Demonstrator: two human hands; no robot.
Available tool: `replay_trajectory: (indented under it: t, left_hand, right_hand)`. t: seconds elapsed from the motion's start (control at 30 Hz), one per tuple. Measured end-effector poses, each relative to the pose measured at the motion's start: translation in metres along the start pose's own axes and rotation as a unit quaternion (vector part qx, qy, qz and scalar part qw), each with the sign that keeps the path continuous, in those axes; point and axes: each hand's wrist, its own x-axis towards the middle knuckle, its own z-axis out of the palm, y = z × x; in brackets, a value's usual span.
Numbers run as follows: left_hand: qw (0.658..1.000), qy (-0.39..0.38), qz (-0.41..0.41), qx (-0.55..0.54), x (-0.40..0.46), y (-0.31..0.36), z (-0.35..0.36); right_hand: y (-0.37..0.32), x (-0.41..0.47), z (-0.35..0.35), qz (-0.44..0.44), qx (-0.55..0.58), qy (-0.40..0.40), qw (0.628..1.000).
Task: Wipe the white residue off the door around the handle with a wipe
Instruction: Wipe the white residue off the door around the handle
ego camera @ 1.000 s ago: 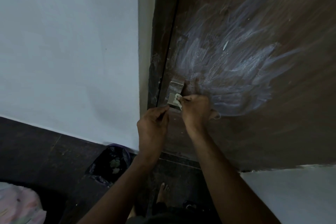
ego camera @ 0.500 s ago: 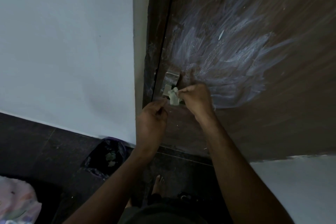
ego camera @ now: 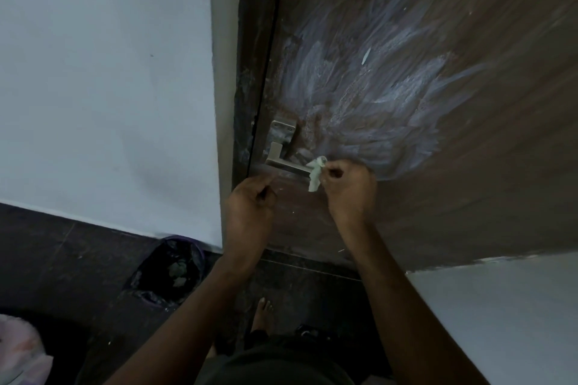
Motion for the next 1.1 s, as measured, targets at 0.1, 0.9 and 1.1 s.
replay_trajectory:
  t: [0.1, 0.9, 1.1]
  left_hand:
    - [1.0, -0.008, -0.007, -0.013, -0.001, 0.001, 0.001]
    - [0.996, -0.057, -0.029, -0.054, 0.0, 0.005, 0.009]
    - [0.995, -0.047, -0.053, -0.066, -0.003, 0.007, 0.006]
  right_hand:
    - [0.006, -0.011, 0.0, 0.09, 0.109, 0.032, 0.989]
    - [-0.009, -0.027, 0.017, 0.381, 0.536, 0.024, 0.753]
    - [-0.001, -0.02, 0.011, 0.31, 0.469, 0.061, 0.825]
